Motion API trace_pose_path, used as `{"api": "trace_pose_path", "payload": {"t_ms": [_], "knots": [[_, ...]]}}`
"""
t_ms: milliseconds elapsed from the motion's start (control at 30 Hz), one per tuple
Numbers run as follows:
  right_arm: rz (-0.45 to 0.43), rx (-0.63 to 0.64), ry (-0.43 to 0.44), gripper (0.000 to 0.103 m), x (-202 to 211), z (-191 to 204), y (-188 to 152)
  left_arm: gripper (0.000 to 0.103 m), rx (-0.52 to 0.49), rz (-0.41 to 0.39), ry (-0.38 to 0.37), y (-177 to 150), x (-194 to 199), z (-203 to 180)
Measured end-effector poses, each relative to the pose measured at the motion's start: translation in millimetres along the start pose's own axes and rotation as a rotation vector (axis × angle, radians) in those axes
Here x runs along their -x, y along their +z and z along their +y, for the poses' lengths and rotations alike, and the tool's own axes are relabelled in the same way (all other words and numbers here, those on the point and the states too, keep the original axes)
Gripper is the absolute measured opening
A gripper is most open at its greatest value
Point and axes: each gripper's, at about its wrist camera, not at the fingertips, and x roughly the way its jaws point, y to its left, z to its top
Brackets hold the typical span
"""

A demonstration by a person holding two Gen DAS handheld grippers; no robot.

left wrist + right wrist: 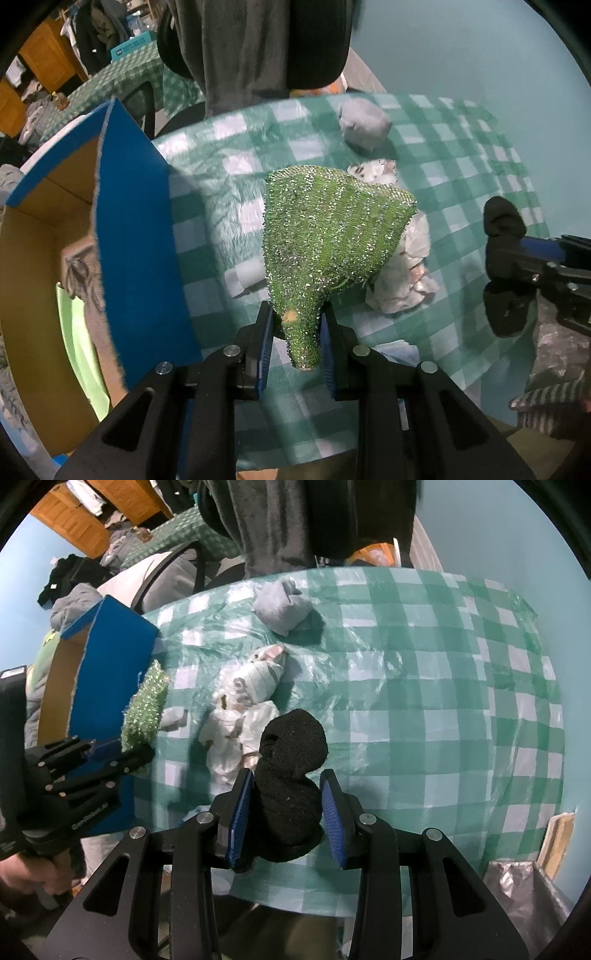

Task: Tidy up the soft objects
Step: 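Lift the black sock and green glittery sock toward the box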

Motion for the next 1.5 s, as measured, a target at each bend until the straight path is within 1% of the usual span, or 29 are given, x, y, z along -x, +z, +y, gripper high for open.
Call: {"api": "trace_pose_path", "payload": {"t_ms": [167, 500, 867, 1167, 1500], "knots": [[-0.021, 0.023, 0.002, 0.036, 11, 12, 3, 0.024, 0.008, -0.034, -0.012, -2, 11, 2], [-0.054, 0.055, 0.022, 0.036, 30, 35, 8, 0.024, 0.037, -0.092, -0.031, -4, 48, 12], [-0.073, 0.088, 0.046, 0.036, 41, 56, 12, 0.024, 0.099, -0.126, -0.049, -10, 70, 31], [-0.087, 0.124, 0.069, 0.036, 45, 78, 19, 0.024, 0.143, -0.144, -0.047, -15, 82, 50], [-0.087, 0.183, 0.097, 0.036, 42, 109, 26, 0.024, 0.202, -0.168, -0.02, -22, 95, 75]]}}
